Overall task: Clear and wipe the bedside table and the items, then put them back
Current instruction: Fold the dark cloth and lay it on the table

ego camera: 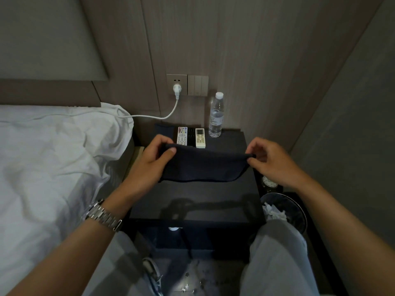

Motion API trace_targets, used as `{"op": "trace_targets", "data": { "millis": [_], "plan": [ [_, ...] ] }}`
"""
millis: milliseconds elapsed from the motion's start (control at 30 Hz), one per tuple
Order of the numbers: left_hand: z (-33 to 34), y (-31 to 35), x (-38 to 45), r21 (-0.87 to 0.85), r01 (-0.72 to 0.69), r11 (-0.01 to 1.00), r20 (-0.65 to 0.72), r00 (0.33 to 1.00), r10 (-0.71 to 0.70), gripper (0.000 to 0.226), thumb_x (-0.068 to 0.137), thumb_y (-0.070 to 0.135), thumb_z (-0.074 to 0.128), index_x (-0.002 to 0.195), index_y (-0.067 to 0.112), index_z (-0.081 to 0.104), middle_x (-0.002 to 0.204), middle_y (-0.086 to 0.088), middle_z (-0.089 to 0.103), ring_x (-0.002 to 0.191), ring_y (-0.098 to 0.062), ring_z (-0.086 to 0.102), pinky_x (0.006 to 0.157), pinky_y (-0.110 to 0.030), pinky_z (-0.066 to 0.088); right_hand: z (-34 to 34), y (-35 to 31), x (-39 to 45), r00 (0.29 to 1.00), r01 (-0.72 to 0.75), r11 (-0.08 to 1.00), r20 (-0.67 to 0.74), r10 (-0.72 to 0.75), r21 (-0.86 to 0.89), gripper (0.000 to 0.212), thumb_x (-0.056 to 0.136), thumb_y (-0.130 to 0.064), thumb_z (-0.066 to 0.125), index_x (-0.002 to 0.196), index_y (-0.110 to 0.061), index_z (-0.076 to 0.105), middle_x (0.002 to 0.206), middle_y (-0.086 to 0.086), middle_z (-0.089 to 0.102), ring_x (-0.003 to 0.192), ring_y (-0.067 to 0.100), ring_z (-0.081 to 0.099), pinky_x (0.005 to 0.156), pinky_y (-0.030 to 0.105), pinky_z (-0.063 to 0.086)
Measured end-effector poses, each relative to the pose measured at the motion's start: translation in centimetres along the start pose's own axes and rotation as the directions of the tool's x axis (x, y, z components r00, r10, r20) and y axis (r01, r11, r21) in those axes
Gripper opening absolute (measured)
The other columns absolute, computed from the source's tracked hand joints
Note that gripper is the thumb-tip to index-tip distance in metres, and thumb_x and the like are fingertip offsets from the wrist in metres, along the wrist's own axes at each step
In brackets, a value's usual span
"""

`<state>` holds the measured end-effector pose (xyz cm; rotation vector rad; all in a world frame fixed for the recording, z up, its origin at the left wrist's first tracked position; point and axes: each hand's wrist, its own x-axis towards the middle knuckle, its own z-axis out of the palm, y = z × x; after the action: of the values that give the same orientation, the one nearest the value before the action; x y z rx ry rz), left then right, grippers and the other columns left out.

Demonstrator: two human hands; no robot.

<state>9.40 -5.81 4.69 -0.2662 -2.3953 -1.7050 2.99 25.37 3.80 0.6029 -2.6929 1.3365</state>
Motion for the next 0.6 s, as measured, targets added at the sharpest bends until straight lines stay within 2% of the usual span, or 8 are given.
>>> {"op": "trace_targets", "data": {
  "millis": [33,100,200,267,367,433,500,600],
  "plan": [
    [0.2,0.4,0.2,-0.002,-0.022,1.000,0.000,1.000,0.022,0.006,0.101,0.015,0.052,0.098,0.020,0.054,0.087,0.017,0.057,0.085,-0.001,0.053,0.079,-0.021,0.041,0.4,0.1,-0.1,0.999,-0.017,1.000,0.029,0.017,0.011,0.032,0.082,0.006,0.062,0.087,-0.025,0.058,0.086,-0.004,0.067,0.083,0.019,0.067,0.079,0.046,0.055],
    [0.8,1.5,0.6,-0.017,-0.087,0.996,0.006,0.996,0.087,0.008,0.101,0.011,0.052,0.099,0.018,0.054,0.084,0.016,0.055,0.082,0.001,0.052,0.077,-0.017,0.041,1.2,0.2,-0.2,0.994,-0.058,0.998,0.091,0.056,0.020,0.039,0.084,0.012,0.057,0.098,-0.025,0.057,0.092,0.000,0.066,0.090,0.021,0.066,0.084,0.048,0.053],
    [1.5,2.8,1.3,-0.029,-0.177,0.984,0.060,0.982,0.178,0.005,0.100,0.009,0.054,0.102,0.012,0.057,0.089,0.008,0.060,0.086,-0.003,0.057,0.079,-0.018,0.044,2.4,0.0,-0.5,0.961,-0.104,0.994,0.263,0.091,0.036,0.062,0.085,0.014,0.054,0.115,-0.040,0.055,0.100,-0.001,0.066,0.097,0.019,0.066,0.083,0.038,0.053],
    [1.9,3.5,1.9,-0.039,-0.205,0.978,0.119,0.971,0.209,0.007,0.099,0.008,0.056,0.105,0.009,0.059,0.095,-0.001,0.063,0.091,-0.007,0.059,0.083,-0.020,0.046,3.2,-0.4,-0.7,0.926,-0.067,0.998,0.373,0.061,0.003,0.065,0.083,0.009,0.061,0.124,-0.042,0.054,0.114,-0.007,0.065,0.111,0.009,0.062,0.096,0.035,0.050],
    [2.7,4.3,2.7,-0.032,-0.198,0.980,0.237,0.951,0.200,0.009,0.098,0.008,0.057,0.106,0.009,0.062,0.099,-0.003,0.065,0.096,-0.007,0.061,0.087,-0.020,0.046,4.4,-2.6,-1.3,0.904,0.029,0.998,0.425,-0.048,0.051,0.060,0.083,-0.013,0.077,0.136,-0.027,0.054,0.133,-0.012,0.057,0.127,0.001,0.051,0.110,0.032,0.041],
    [3.1,4.4,2.9,-0.052,-0.159,0.986,0.288,0.943,0.167,0.010,0.097,0.007,0.058,0.106,0.009,0.063,0.096,0.005,0.066,0.094,-0.003,0.062,0.085,-0.017,0.046,4.9,-4.3,-1.7,0.900,-0.009,0.975,0.427,-0.088,0.220,0.053,0.083,-0.015,0.080,0.131,-0.017,0.060,0.130,-0.009,0.064,0.126,0.004,0.055,0.107,0.026,0.043],
    [3.4,4.1,3.0,-0.089,-0.079,0.993,0.294,0.950,0.102,0.011,0.097,0.007,0.060,0.106,0.007,0.065,0.095,0.008,0.067,0.094,-0.003,0.063,0.083,-0.017,0.048,5.0,-5.9,-2.0,0.898,-0.097,0.925,0.433,-0.078,0.368,0.032,0.085,-0.006,0.076,0.117,-0.009,0.068,0.115,-0.004,0.073,0.113,0.007,0.065,0.094,0.021,0.049],
    [3.5,3.6,2.9,-0.251,0.170,0.953,0.234,0.966,-0.111,0.015,0.095,0.013,0.063,0.109,0.011,0.069,0.104,-0.002,0.071,0.098,-0.010,0.066,0.082,-0.021,0.053,4.9,-6.7,-2.4,0.893,-0.200,0.836,0.445,-0.059,0.511,0.018,0.090,-0.001,0.068,0.107,0.001,0.070,0.102,0.012,0.075,0.097,0.019,0.070,0.083,0.029,0.054]
  ]
}}
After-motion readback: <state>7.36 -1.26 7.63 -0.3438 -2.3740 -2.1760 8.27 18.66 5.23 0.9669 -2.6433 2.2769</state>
